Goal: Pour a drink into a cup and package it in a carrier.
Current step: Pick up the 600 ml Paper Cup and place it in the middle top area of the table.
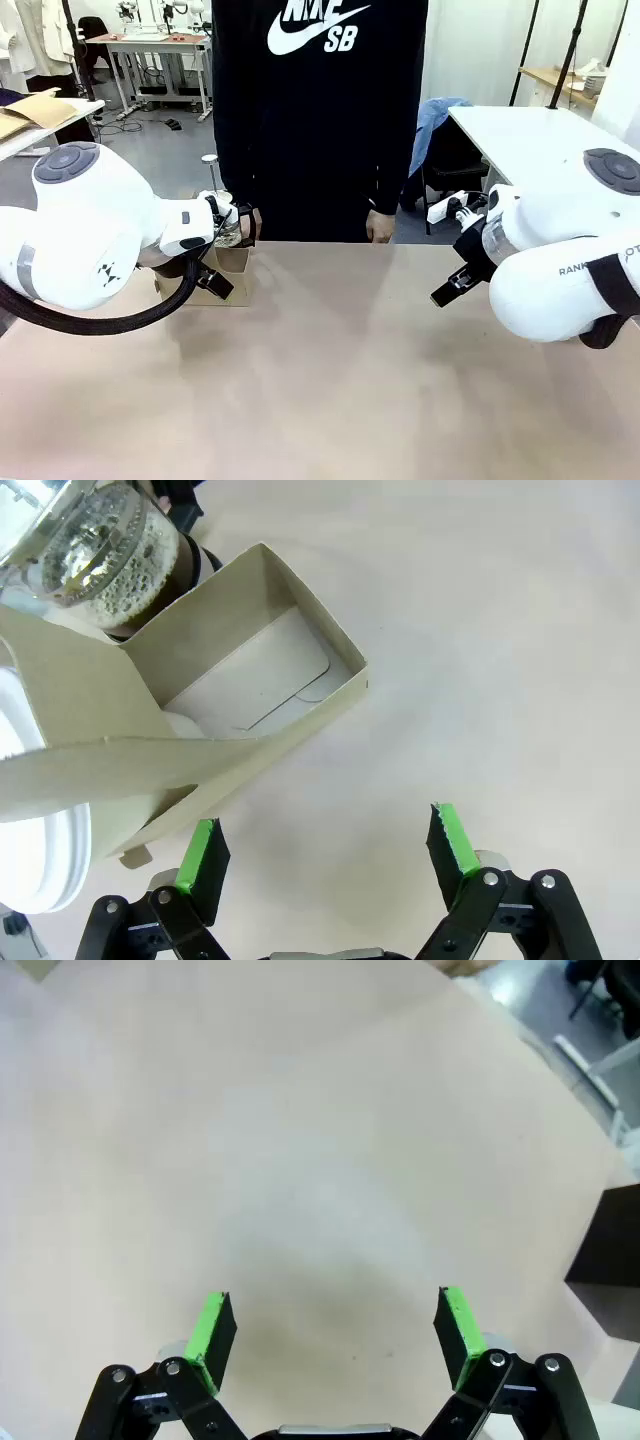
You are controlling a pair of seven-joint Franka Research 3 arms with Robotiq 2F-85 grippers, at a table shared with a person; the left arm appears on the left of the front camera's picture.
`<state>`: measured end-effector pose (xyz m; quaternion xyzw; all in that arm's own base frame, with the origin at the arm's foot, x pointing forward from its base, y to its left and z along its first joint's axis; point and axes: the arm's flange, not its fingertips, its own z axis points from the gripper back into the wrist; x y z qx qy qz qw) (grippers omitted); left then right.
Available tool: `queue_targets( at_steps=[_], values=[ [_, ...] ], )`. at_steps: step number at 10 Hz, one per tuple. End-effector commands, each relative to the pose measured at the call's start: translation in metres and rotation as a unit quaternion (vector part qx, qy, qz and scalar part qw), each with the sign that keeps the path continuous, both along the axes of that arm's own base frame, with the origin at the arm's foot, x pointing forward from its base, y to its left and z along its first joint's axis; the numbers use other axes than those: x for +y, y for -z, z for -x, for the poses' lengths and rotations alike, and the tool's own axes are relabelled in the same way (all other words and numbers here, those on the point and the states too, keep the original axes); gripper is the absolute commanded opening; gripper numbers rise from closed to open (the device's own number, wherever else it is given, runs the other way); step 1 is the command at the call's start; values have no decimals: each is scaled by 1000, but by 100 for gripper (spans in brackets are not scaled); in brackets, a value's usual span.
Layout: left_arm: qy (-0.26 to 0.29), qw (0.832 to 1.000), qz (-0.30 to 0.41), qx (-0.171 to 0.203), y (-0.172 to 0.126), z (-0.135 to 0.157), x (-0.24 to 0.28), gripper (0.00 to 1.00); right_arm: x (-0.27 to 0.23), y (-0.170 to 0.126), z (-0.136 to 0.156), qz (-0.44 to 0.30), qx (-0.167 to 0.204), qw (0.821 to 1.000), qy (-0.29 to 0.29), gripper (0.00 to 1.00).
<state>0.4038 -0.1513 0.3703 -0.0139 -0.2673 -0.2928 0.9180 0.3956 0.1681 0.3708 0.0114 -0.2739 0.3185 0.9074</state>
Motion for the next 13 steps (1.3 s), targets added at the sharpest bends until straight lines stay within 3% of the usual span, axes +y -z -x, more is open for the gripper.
queue_targets(
  at_steps=[1,10,11,13],
  values=[
    [0,1000,0,0,0,0,0,100,0,0,0,0,0,1000,0,100],
    [0,1000,0,0,0,0,0,100,0,0,0,0,0,1000,0,100],
    [0,1000,0,0,0,0,0,100,-2,-19,-14,-9,-2,1000,-9,100],
    [0,1000,0,0,0,0,0,100,-16,-86,-51,-37,-2,999,1,100]
  ],
)
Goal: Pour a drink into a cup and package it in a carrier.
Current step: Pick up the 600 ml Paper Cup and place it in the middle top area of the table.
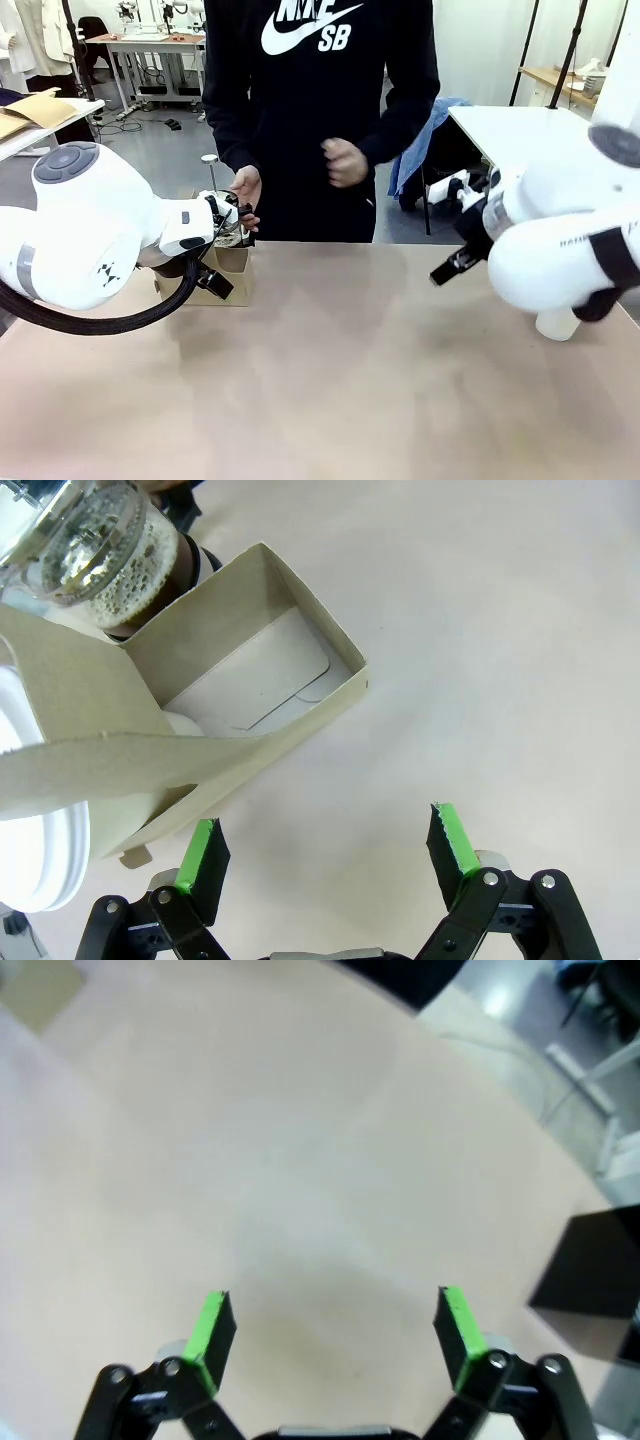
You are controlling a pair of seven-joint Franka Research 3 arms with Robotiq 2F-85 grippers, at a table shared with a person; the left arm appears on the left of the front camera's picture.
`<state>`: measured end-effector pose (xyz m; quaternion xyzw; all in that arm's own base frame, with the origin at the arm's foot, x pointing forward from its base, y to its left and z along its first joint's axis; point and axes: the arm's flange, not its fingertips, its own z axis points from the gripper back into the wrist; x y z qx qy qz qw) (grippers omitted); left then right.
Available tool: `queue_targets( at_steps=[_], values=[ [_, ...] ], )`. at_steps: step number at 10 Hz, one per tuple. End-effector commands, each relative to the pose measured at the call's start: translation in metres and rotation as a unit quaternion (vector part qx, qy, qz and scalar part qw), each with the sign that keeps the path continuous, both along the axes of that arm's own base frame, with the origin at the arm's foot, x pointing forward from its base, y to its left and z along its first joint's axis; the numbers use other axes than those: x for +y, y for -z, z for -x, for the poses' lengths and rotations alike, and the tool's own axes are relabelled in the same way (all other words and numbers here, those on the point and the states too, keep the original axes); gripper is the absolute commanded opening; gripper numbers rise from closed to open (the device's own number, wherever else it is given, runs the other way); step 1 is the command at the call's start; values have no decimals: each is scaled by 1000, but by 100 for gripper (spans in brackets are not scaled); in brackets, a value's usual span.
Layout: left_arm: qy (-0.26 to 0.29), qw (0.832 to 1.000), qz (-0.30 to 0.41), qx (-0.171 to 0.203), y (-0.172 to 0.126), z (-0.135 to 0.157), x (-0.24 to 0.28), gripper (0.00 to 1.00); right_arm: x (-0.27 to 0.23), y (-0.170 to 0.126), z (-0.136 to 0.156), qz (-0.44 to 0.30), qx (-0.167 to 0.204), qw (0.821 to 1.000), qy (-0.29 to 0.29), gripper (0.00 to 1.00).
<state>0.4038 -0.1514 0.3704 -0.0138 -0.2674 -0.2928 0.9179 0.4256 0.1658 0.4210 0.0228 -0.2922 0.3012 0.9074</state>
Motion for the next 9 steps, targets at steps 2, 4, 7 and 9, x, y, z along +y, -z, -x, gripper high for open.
queue_targets(
  at_steps=[2,4,7,9],
  values=[
    [0,1000,0,0,0,0,0,100,-45,-93,-45,-42,26,998,-43,100],
    [0,1000,0,0,0,0,0,100,-118,-129,-42,-87,32,989,-116,100],
    [0,1000,0,0,0,0,0,100,-235,-129,-19,-176,-19,968,-176,100],
    [0,1000,0,0,0,0,0,100,-316,-92,-7,-248,-46,941,-227,100]
  ],
)
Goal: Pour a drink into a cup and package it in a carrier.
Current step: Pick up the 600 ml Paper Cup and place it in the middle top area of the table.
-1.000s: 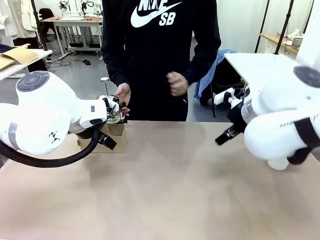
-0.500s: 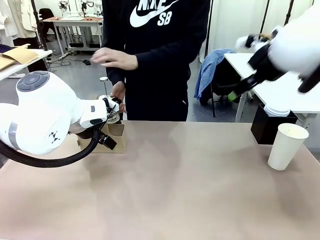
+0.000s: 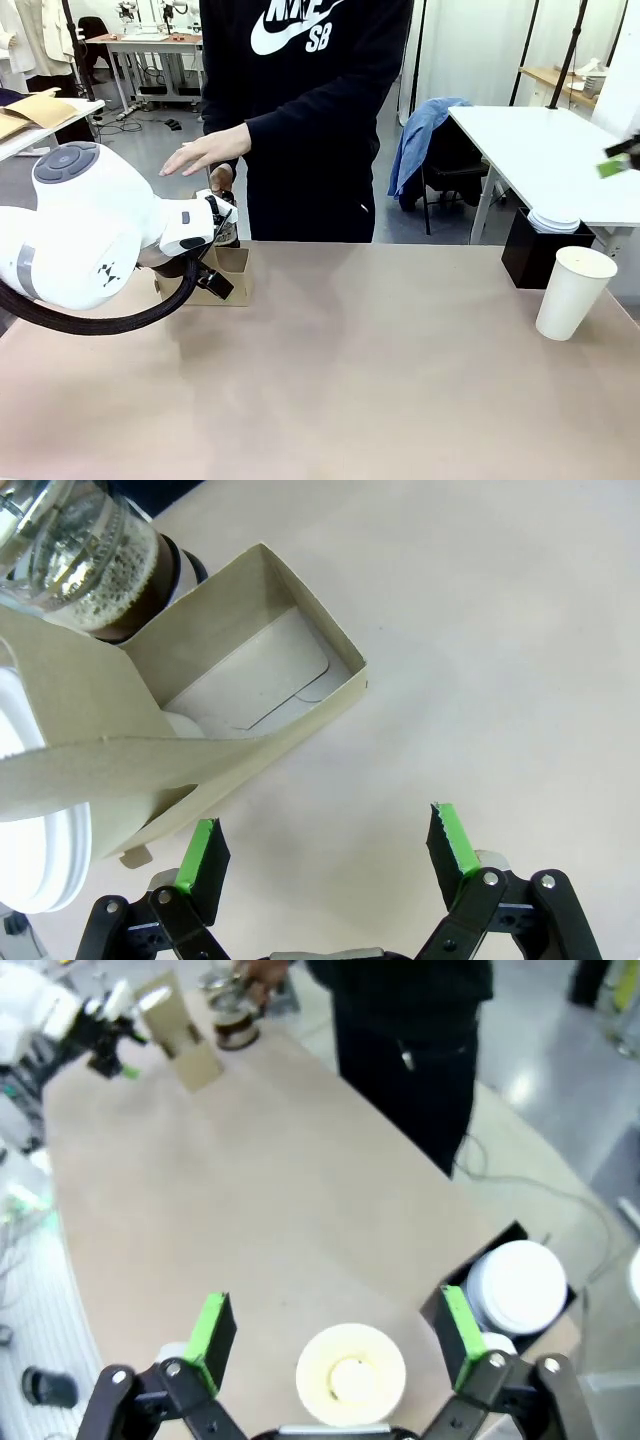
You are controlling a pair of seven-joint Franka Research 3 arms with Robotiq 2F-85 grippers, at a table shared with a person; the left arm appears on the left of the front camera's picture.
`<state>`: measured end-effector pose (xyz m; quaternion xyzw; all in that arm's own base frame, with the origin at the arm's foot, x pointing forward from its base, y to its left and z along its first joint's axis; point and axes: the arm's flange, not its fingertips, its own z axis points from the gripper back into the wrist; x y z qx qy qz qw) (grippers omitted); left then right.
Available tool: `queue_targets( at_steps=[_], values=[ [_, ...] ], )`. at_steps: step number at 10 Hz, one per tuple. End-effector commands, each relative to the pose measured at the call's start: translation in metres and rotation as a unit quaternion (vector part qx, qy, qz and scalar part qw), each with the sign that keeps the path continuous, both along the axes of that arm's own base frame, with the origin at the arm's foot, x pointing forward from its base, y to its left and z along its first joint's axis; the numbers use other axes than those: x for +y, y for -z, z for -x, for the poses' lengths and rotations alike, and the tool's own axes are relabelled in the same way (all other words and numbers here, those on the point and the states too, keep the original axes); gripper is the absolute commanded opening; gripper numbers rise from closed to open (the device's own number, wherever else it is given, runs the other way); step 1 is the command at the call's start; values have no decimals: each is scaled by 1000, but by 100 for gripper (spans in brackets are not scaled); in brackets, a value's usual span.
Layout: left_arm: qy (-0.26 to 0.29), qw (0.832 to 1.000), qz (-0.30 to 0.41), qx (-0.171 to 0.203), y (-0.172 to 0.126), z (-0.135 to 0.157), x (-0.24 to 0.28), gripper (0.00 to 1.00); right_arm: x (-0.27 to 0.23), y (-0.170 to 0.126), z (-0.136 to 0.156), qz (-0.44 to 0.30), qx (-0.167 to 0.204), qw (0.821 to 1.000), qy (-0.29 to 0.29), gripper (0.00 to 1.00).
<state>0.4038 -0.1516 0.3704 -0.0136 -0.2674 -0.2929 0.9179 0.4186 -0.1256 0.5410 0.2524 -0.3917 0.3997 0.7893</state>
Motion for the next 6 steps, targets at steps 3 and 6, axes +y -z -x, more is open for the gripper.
queue_targets(
  at_steps=[3,6],
  values=[
    [0,1000,0,0,0,0,0,100,-68,93,-21,-82,-53,993,-59,100],
    [0,1000,0,0,0,0,0,100,-71,79,11,-77,-47,995,-37,100]
  ],
)
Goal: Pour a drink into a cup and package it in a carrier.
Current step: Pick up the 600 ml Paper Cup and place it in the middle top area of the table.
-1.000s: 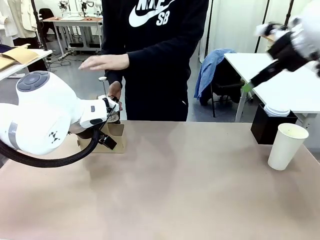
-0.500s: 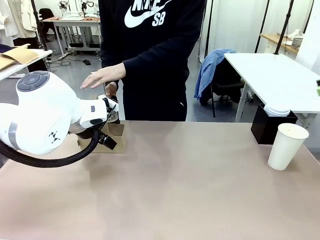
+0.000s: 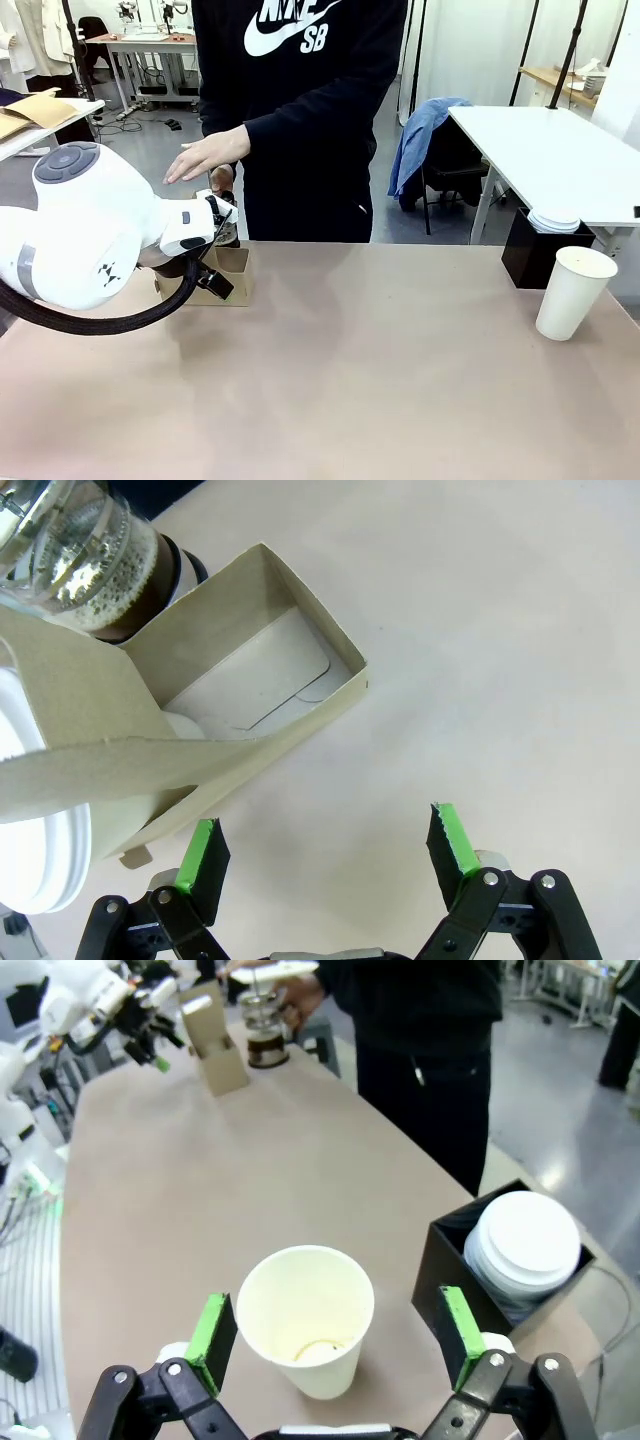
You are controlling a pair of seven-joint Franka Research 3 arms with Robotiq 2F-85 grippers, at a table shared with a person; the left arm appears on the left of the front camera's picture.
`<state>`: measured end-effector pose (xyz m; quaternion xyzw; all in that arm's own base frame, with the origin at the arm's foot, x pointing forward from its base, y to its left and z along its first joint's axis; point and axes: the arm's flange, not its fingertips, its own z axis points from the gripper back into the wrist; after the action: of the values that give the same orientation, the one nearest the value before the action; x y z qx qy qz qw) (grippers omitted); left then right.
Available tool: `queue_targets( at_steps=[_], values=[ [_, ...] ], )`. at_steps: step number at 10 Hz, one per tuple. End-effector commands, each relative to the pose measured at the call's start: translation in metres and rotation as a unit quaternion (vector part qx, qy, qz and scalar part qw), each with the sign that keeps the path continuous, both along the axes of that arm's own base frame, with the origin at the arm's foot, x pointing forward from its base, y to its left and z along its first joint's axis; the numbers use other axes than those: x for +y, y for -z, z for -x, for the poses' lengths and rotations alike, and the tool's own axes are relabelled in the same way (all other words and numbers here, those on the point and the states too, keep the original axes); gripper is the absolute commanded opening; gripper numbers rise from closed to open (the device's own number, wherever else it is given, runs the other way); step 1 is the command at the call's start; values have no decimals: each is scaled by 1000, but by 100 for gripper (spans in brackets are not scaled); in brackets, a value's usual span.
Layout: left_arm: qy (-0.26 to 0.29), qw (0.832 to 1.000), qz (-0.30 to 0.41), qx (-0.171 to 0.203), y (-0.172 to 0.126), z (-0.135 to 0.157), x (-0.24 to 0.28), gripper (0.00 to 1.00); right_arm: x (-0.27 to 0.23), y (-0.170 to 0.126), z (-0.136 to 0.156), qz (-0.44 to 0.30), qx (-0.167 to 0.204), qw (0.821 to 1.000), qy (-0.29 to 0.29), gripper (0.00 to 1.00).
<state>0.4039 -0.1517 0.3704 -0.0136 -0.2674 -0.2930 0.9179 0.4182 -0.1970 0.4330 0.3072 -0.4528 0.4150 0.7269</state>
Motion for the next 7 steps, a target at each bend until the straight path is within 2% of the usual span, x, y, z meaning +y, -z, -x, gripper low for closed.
queue_targets(
  at_steps=[1,3,4,7],
  values=[
    [0,1000,0,0,0,0,0,100,1,-29,10,1,8,1000,5,100],
    [0,1000,0,0,0,0,0,100,1,-29,10,1,8,1000,5,100],
    [0,1000,0,0,0,0,0,100,-2,-20,7,4,-4,1000,7,100],
    [0,1000,0,0,0,0,0,100,-39,41,20,-84,-81,993,25,100]
  ],
)
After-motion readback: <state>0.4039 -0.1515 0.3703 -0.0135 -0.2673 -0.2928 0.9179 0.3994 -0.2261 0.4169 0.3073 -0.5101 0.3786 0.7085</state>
